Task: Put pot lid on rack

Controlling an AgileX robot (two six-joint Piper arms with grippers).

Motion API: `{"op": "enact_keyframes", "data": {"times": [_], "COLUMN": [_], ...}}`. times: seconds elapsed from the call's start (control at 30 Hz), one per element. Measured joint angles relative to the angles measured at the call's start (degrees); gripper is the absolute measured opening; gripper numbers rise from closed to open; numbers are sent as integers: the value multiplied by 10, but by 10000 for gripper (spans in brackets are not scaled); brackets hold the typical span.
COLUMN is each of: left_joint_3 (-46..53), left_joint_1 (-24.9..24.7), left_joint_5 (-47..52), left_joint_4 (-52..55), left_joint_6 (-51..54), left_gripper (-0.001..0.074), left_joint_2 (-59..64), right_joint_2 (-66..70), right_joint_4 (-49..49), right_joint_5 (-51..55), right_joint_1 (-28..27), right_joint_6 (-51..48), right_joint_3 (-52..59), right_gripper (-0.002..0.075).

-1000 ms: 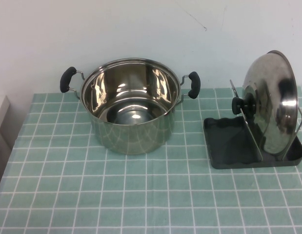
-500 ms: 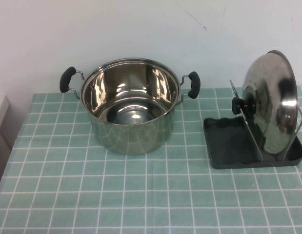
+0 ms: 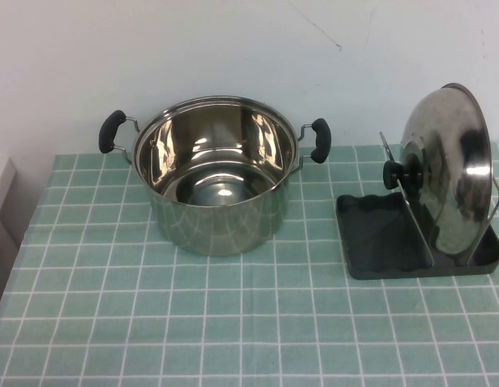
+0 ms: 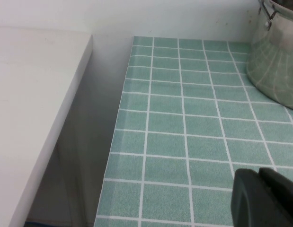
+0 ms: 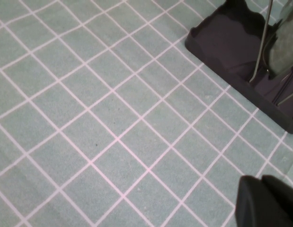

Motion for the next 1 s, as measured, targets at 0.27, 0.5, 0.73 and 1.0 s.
{"op": "enact_keyframes", "data": {"times": [0.27, 0.5, 0.73, 1.0], "left_joint_3": [0, 0, 0, 0], "left_joint_1": [0, 0, 0, 0], "left_joint_5": [0, 1, 1, 1], "left_joint_4": [0, 0, 0, 1], "left_joint_6": [0, 0, 0, 2], "left_gripper": [-1, -1, -1, -1], "left_joint_2": [0, 0, 0, 0], "right_joint_2": [-3, -25, -81, -206], "right_joint_4": [-1, -7, -43, -150], "right_joint_5": [-7, -52, -182, -226], "right_joint_1": [1, 1, -31, -98], "right_joint_6": [-2, -2, 64, 235], "right_joint_3": [0, 9, 85, 211], "right_gripper": [0, 0, 0, 0]}}
